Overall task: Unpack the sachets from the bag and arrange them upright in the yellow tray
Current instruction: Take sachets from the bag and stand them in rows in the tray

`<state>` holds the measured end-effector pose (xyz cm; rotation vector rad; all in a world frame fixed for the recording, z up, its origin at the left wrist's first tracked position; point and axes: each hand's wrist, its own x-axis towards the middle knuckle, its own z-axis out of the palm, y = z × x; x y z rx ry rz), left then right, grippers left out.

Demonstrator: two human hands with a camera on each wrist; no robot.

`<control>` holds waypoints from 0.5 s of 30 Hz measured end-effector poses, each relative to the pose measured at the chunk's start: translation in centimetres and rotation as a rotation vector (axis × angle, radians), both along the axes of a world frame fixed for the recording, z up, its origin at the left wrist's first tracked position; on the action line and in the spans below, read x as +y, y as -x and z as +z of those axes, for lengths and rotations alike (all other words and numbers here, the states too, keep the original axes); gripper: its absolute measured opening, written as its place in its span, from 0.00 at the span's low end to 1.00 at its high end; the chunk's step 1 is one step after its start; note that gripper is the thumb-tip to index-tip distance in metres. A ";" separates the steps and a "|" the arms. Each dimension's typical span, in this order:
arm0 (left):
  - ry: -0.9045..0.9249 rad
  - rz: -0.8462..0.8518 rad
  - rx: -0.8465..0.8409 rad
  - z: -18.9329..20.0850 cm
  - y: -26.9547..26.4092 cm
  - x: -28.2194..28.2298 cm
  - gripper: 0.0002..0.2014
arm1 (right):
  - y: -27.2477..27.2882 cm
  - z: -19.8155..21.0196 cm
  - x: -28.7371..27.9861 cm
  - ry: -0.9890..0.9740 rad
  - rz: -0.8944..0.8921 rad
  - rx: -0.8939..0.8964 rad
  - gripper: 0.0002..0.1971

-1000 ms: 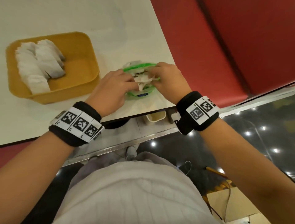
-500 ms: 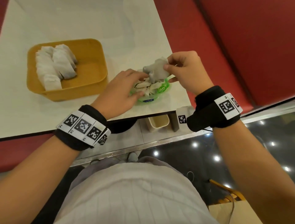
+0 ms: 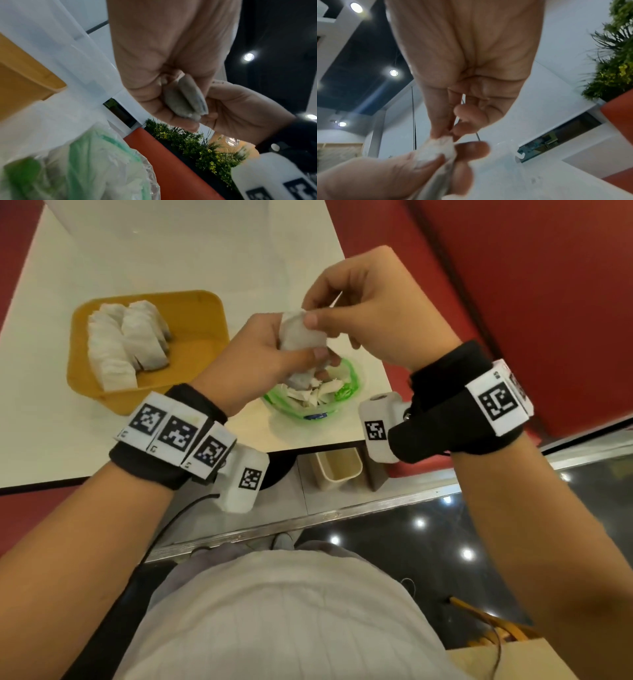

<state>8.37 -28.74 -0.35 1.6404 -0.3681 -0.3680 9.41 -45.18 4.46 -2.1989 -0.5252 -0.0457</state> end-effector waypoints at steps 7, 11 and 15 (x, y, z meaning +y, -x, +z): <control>-0.017 0.302 0.198 -2.6 0.3 3.1 0.08 | -0.5 -5.7 -0.6 0.295 -0.100 0.166 0.08; 0.053 0.314 0.312 -3.1 1.0 3.8 0.10 | 0.0 -9.7 1.0 0.480 0.003 0.176 0.19; 0.084 0.325 0.369 -3.4 1.2 4.1 0.11 | -0.1 -10.7 1.6 0.471 -0.096 0.140 0.07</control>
